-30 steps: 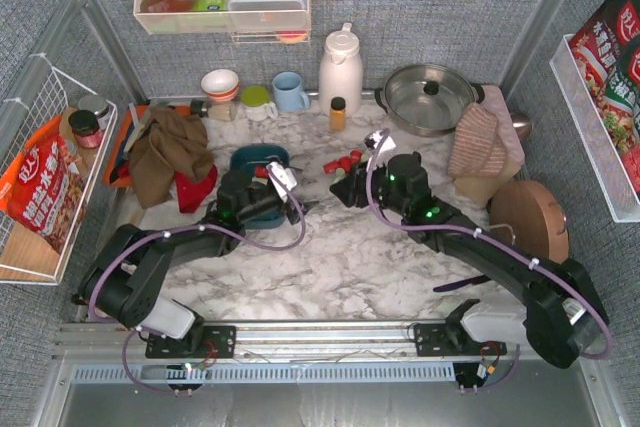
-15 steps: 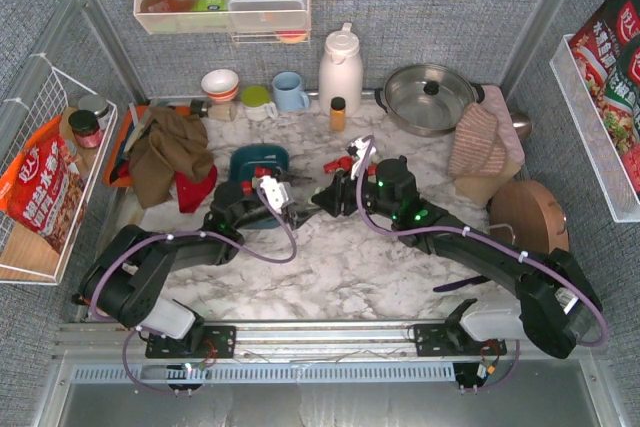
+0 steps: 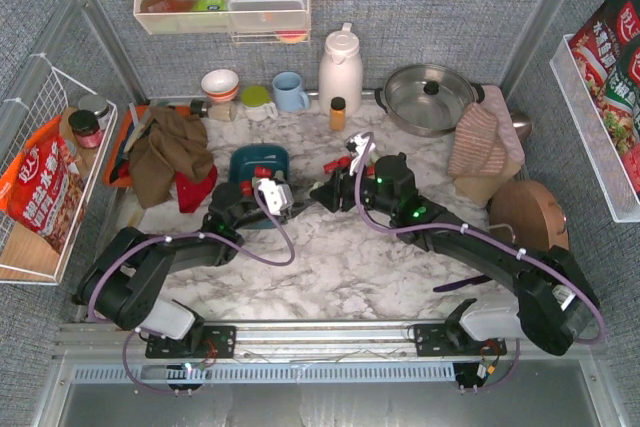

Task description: Mix the coffee capsules in the storage basket

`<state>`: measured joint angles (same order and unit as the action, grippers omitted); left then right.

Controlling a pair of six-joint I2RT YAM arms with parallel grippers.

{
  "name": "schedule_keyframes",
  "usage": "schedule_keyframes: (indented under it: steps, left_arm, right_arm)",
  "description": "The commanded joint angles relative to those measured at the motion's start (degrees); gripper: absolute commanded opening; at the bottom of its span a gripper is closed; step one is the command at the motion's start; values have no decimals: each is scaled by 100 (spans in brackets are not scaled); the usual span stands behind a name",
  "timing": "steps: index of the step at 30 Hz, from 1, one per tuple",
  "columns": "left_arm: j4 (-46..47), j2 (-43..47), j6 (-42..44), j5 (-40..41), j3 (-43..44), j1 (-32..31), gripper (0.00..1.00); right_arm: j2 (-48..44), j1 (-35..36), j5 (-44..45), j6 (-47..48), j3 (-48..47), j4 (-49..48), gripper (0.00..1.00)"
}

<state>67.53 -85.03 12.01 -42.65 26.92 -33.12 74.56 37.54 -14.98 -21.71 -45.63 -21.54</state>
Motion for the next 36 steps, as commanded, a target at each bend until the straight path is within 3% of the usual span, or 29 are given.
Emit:
schedule_keyframes:
  steps: [1, 4, 11, 15, 18, 21, 28, 36]
  left_arm:
    - [43, 74, 108, 373, 19, 1, 28]
    - [-216, 77, -55, 1038, 72, 20, 24]
    - [-907, -138, -565, 2198, 389, 501, 24]
    - [-1070, -425, -928, 2277, 548, 945, 26]
    - [-1152, -628, -1008, 2286, 639, 1170, 29]
    - [-1123, -789, -1208, 2338, 680, 1403, 43]
    - [-1150, -954, -1465, 2336, 755, 1608, 98]
    - [-1119, -770, -1748, 2342, 791, 1607, 99]
  right_arm:
    - [20, 14, 77, 51, -118, 120, 47]
    - [-129, 14, 654, 131, -110, 415, 59]
    - [-402, -131, 2774, 217, -51, 1197, 63]
    - [110, -421, 3565, -27, -386, 1949, 65]
    - [784, -703, 3600, -295, -678, 2378, 65]
    - [1356, -891, 3294, -244, -881, 2415, 67]
    - [2528, -1260, 2550, -293, -1682, 2915, 70]
    - [2967, -1265, 2399, -151, -1974, 2941, 70]
